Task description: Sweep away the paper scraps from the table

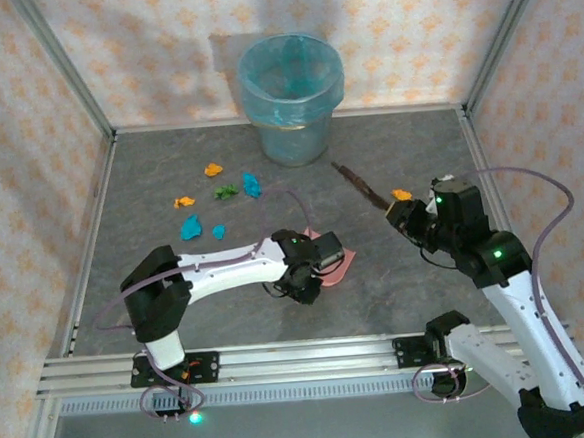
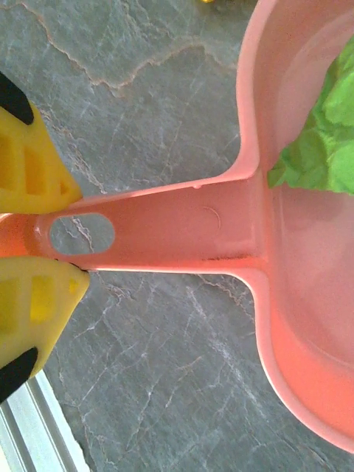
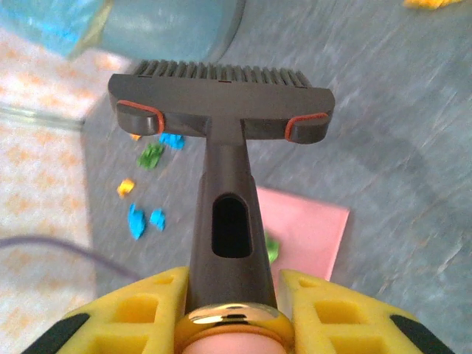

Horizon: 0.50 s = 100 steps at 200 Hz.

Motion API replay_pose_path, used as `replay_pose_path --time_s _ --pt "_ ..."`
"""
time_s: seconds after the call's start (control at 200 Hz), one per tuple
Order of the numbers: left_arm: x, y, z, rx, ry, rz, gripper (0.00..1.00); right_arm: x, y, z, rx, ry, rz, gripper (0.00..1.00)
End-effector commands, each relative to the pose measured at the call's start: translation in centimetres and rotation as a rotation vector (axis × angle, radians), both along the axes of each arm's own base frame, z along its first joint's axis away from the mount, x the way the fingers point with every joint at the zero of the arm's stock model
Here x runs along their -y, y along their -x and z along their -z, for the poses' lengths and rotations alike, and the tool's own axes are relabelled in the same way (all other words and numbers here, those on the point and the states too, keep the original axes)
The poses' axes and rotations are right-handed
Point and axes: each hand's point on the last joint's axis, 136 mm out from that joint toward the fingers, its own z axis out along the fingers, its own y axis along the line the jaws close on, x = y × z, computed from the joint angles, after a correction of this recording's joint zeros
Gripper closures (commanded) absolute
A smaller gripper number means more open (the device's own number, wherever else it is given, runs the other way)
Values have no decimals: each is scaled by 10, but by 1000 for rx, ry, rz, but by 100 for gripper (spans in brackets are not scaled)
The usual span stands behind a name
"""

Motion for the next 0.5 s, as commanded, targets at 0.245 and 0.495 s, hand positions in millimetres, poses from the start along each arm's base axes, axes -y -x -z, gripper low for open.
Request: replay_pose_path --time_s 0.245,0.495 --pt "-12 0 -68 102 99 -78 100 33 -54 -11 353 146 179 100" --pt "-28 -7 -128 129 150 -129 100 38 -72 1 396 182 226 100"
